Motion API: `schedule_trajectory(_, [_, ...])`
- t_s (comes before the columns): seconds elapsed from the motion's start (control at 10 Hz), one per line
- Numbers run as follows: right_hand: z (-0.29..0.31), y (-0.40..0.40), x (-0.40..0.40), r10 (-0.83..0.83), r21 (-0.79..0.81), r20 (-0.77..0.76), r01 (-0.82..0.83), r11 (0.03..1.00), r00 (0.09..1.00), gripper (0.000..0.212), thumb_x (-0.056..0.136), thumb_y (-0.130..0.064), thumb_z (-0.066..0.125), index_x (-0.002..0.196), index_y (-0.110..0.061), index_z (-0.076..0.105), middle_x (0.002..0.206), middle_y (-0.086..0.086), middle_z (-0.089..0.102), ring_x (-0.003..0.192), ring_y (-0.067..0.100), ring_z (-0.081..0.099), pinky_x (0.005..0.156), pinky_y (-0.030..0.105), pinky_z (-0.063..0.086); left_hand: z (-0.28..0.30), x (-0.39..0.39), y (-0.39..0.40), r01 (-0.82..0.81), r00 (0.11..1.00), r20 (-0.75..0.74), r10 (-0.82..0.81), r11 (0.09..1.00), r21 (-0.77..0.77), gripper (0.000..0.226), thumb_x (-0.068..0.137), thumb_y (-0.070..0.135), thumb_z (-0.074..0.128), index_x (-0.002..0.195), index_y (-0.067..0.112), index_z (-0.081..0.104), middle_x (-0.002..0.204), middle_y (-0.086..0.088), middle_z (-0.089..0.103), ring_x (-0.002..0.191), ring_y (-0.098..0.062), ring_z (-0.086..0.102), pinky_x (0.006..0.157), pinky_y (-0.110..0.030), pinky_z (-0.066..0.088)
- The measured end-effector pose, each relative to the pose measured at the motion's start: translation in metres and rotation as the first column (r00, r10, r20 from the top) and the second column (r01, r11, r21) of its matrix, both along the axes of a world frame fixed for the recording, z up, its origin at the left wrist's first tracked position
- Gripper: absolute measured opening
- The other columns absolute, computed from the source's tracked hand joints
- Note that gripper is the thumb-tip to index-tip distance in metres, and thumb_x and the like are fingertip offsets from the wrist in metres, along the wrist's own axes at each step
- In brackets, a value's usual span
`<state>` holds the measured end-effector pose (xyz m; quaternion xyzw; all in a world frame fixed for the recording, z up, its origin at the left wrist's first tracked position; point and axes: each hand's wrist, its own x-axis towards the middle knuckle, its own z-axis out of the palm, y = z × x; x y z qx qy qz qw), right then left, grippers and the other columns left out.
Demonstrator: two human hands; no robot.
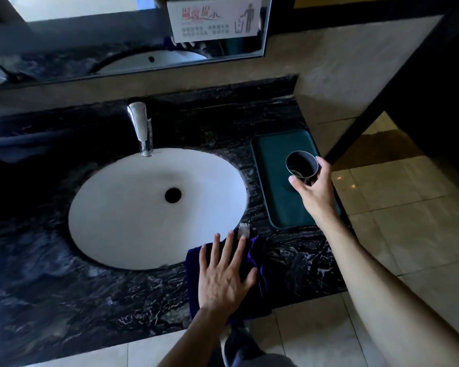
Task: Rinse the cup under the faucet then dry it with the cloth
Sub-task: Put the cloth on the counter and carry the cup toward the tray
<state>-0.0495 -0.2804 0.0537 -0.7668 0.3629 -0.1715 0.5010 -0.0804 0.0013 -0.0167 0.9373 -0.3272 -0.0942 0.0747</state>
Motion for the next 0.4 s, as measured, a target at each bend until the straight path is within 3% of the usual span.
schedule_trajectory(0.1, [-0.005, -0.002, -0.003, 0.023, 0.033, -0.031, -0.022, 0.999, 0.999, 0.091, 0.086, -0.031, 0.077, 0.156, -0.021, 0.019, 0.151, -0.006, 0.032, 0.135, 0.010, 0.035, 0.110, 0.029, 0.032, 0.001, 0.000, 0.001, 0.006, 1.000, -0.008, -0.006, 1.000, 0.016, 0.077, 0.097, 0.070, 0.043, 0.162, 0.030, 0.034, 0.169, -0.003, 0.033, 0.156, -0.035, 0.030, 0.122, -0.056, 0.016])
schedule_trajectory(0.2, [-0.009, 0.002, -0.016, 0.013, 0.134, -0.021, -0.010, 0.991, 1.000, 0.103, 0.081, -0.038, 0.078, 0.158, -0.029, 0.010, 0.166, 0.007, 0.016, 0.151, 0.020, 0.021, 0.121, 0.043, 0.026, -0.002, -0.002, 0.001, 0.005, 1.000, -0.008, -0.005, 1.000, 0.024, 0.076, 0.098, 0.070, 0.040, 0.162, 0.030, 0.034, 0.170, -0.003, 0.032, 0.156, -0.035, 0.029, 0.122, -0.057, 0.017])
schedule_trajectory(0.3, [-0.005, 0.015, -0.032, 0.014, 0.192, 0.007, -0.015, 0.981, 1.000, 0.096, 0.089, -0.023, 0.073, 0.159, -0.020, 0.006, 0.167, 0.009, 0.012, 0.153, 0.021, 0.015, 0.120, 0.037, 0.023, -0.004, -0.002, 0.002, 0.013, 1.000, -0.003, -0.013, 1.000, 0.027, 0.076, 0.098, 0.072, 0.037, 0.162, 0.031, 0.034, 0.170, -0.002, 0.030, 0.156, -0.035, 0.029, 0.122, -0.057, 0.017])
schedule_trajectory(0.4, [0.003, 0.045, -0.049, -0.058, 0.164, 0.021, 0.054, 0.985, 0.998, 0.083, 0.094, -0.023, 0.067, 0.158, -0.018, 0.013, 0.166, 0.008, 0.019, 0.151, 0.024, 0.021, 0.119, 0.044, 0.028, 0.003, 0.001, 0.001, -0.048, 0.999, -0.027, 0.047, 0.998, -0.035, 0.078, 0.099, 0.077, 0.024, 0.164, 0.033, 0.027, 0.171, 0.000, 0.019, 0.158, -0.034, 0.025, 0.124, -0.058, 0.021])
